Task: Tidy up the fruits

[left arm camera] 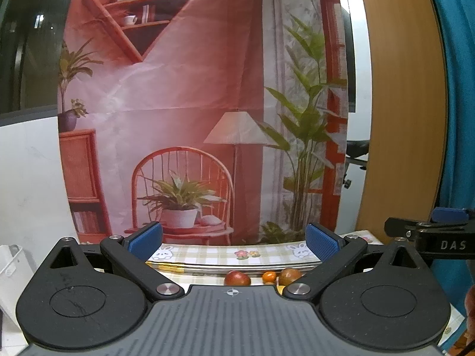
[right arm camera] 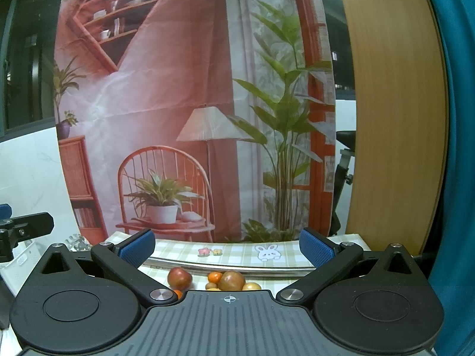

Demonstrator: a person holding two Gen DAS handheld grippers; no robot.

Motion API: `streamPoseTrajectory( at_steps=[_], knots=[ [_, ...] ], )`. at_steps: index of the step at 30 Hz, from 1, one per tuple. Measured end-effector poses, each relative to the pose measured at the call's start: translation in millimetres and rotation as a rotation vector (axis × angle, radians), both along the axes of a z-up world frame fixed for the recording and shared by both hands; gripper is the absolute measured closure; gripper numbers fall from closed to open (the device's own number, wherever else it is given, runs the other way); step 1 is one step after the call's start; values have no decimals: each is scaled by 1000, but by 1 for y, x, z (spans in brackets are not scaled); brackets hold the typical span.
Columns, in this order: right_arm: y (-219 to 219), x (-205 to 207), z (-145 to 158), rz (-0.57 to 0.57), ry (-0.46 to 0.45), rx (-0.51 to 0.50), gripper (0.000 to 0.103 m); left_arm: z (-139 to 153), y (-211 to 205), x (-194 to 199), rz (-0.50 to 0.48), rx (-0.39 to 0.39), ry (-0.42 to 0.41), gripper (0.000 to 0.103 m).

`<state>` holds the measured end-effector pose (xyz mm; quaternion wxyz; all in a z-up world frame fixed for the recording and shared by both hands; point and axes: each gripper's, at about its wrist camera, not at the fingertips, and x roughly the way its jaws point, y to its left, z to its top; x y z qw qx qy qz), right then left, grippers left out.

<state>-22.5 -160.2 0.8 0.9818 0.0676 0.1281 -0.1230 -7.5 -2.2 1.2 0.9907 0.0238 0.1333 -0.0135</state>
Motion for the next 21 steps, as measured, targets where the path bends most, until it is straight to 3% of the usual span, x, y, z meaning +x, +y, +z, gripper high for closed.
streamPoseTrajectory(
  at_steps=[12, 21],
  knots=[
    [-19, 12, -31, -3, -16, -3, 0, -20, 10, 20, 1, -13, 45, 0],
    [-57, 53, -74, -22, 50, -6, 0, -58, 31, 72, 30, -1, 165, 0]
  ],
)
